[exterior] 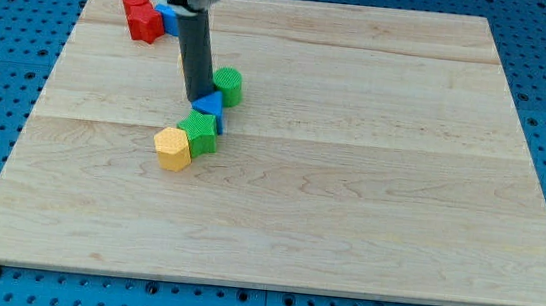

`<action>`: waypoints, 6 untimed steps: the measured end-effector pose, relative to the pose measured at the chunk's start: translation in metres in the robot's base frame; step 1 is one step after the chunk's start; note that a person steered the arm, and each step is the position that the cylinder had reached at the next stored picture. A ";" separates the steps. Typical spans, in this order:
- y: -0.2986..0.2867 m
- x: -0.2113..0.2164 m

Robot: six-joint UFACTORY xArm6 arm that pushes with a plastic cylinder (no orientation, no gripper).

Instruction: Separate the blue triangle from the blocks

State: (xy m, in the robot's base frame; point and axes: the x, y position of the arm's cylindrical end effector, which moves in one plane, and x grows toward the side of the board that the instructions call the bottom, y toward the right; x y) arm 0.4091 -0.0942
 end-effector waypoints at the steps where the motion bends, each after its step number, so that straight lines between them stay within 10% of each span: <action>1: 0.005 0.025; 4: 0.069 0.039; 6: -0.048 0.051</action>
